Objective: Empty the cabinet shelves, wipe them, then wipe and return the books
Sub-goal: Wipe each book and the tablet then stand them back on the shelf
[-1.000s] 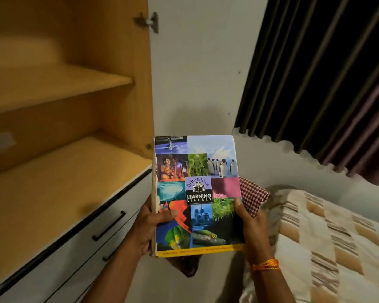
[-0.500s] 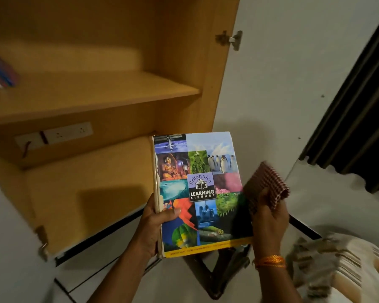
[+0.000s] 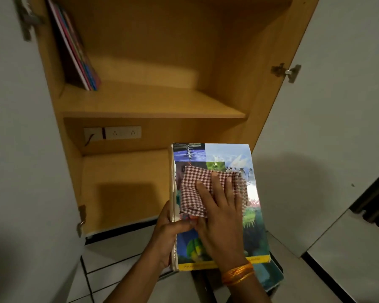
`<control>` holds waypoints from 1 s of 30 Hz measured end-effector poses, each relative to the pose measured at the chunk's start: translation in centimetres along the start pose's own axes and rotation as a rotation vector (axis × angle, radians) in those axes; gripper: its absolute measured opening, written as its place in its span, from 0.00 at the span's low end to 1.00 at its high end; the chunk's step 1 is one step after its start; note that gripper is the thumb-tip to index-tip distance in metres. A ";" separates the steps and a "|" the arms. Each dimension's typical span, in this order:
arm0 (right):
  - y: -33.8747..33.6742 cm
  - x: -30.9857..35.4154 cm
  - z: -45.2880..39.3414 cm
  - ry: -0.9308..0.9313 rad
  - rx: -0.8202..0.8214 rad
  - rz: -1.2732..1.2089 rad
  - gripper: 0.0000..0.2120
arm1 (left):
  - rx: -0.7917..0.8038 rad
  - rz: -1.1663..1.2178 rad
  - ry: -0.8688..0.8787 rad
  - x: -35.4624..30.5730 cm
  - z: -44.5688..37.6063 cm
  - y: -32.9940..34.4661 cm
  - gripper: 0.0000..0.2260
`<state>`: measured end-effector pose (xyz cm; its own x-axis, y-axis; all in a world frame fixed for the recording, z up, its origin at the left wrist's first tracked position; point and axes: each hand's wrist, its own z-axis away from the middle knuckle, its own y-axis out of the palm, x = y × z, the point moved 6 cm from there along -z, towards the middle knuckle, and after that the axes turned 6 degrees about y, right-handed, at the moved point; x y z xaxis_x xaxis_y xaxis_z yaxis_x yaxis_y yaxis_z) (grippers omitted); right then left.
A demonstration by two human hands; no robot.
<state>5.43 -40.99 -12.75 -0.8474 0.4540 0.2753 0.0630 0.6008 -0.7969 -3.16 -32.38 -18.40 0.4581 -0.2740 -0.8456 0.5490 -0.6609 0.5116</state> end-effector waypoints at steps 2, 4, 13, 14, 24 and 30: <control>-0.2 -1.5 -0.7 0.067 -0.019 0.005 0.32 | -0.037 -0.013 -0.035 0.6 0.0 -1.1 0.27; -0.3 -2.9 -2.5 0.145 -0.040 0.033 0.33 | -0.103 -0.025 -0.065 1.1 -0.1 -2.4 0.36; 1.8 5.0 -9.4 0.010 0.052 0.101 0.34 | -0.071 -0.063 -0.016 0.5 -0.2 -2.0 0.27; 2.0 6.1 -8.8 -0.069 0.055 0.108 0.34 | -0.070 -0.069 0.000 0.2 -0.2 -1.9 0.27; 0.8 -2.2 -5.0 0.001 0.018 -0.005 0.33 | -0.120 0.030 -0.028 0.3 0.3 -2.5 0.26; -0.6 -4.4 -10.2 0.222 0.004 0.008 0.33 | -0.192 0.028 -0.060 1.1 0.6 -3.4 0.50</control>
<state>14.49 -36.66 -8.01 -0.7102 0.5924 0.3803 0.0664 0.5942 -0.8016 -4.92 -30.83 -21.19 0.4363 -0.3354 -0.8350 0.6625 -0.5083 0.5503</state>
